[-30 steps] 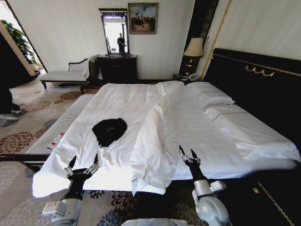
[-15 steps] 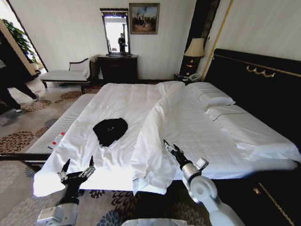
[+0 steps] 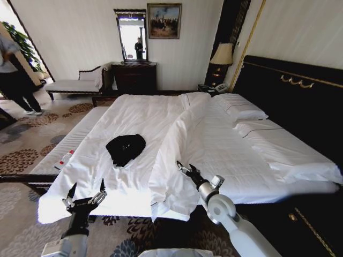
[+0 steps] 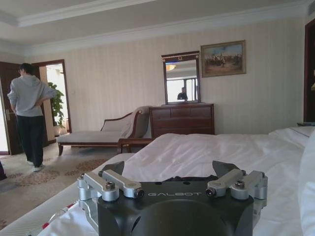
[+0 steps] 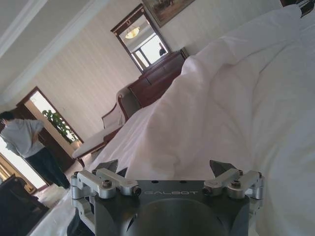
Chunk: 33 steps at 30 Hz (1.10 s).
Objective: Fold the clothes on the bed.
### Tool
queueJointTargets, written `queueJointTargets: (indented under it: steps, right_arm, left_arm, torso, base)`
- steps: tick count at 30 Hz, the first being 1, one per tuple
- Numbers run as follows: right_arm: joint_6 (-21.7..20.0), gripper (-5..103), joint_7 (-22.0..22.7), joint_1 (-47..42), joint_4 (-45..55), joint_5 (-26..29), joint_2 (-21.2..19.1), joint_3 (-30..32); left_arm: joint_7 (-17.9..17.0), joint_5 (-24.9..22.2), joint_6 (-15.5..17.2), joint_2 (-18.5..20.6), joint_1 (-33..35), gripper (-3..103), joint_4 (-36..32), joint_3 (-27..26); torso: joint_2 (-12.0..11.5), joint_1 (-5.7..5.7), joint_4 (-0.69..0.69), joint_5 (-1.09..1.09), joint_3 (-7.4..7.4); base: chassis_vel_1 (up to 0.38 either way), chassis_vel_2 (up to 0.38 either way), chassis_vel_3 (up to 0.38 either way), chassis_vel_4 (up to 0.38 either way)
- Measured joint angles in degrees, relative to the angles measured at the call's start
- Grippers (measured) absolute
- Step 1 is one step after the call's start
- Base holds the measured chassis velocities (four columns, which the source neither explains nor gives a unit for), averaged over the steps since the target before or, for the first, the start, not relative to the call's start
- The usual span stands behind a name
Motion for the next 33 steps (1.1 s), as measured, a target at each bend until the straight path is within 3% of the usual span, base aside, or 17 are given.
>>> queueJointTargets:
  steps: [6,14,18,20,23,25,26,28,32,33]
  right_arm:
    - [-0.4,100,-0.2,-0.4,0.7,-0.4,-0.5,-0.3]
    - [-2.6,100,0.6,-1.1,-0.1,-6.4,-0.1,-3.3]
    - [-3.2,88,0.2,-1.4,-0.9,-9.1,-0.5,-3.9]
    - [-3.2,88,-0.1,-1.5,-1.0,-9.4,-0.5,-3.9]
    - [-3.1,71,-1.3,-2.3,-1.6,-10.4,0.0,-3.9]
    - [-3.0,71,-1.5,-2.4,-1.7,-10.4,0.2,-3.9]
    - [-2.6,60,-2.1,-2.8,-1.7,-10.4,0.6,-3.8]
    - [-2.3,60,-2.7,-2.9,-1.9,-10.4,0.7,-3.6]
    - [-0.8,39,-5.6,-3.8,-2.1,-9.3,1.1,-2.3]
    - [-0.8,39,-5.6,-3.8,-2.1,-9.3,1.1,-2.3]
  left_arm:
    - [0.0,0.8,-0.1,-0.3,0.0,100,0.2,0.4]
    - [-0.1,1.6,-0.2,-0.5,-0.7,100,1.5,1.2]
    - [-0.1,1.6,-0.2,-0.6,-1.0,100,2.1,1.3]
    - [-0.1,1.6,-0.2,-0.6,-1.0,100,2.1,1.4]
    - [-0.1,1.6,-0.3,-0.6,-1.0,100,2.4,1.4]
    - [-0.1,1.6,-0.3,-0.6,-1.1,100,2.4,1.4]
    - [-0.1,1.5,-0.3,-0.5,-1.2,100,2.5,1.3]
    - [-0.2,1.5,-0.3,-0.5,-1.3,100,2.5,1.3]
    - [-0.2,1.5,-0.3,-0.6,-1.5,100,2.9,1.6]
    - [-0.2,1.5,-0.3,-0.6,-1.5,100,2.9,1.6]
  torso:
    - [0.0,0.01,-0.01,-0.01,0.0]
    - [0.0,0.0,0.0,-0.01,0.0]
    - [0.0,0.0,-0.01,-0.01,0.0]
    - [0.0,0.0,0.0,0.0,0.0]
    - [0.0,0.0,-0.01,-0.01,0.0]
    - [0.0,0.0,-0.01,-0.01,0.0]
    - [0.0,0.0,0.0,-0.01,0.0]
    - [0.0,0.0,0.0,-0.01,0.0]
    - [0.0,0.0,0.0,-0.01,0.0]
    - [0.0,0.0,0.0,-0.01,0.0]
  base:
    - [0.0,0.0,0.0,0.0]
    - [0.0,0.0,0.0,0.0]
    - [0.0,0.0,0.0,0.0]
    - [0.0,0.0,0.0,0.0]
    - [0.0,0.0,0.0,0.0]
    - [0.0,0.0,0.0,0.0]
    - [0.0,0.0,0.0,0.0]
    - [0.0,0.0,0.0,0.0]
    - [0.0,0.0,0.0,0.0]
    - [0.0,0.0,0.0,0.0]
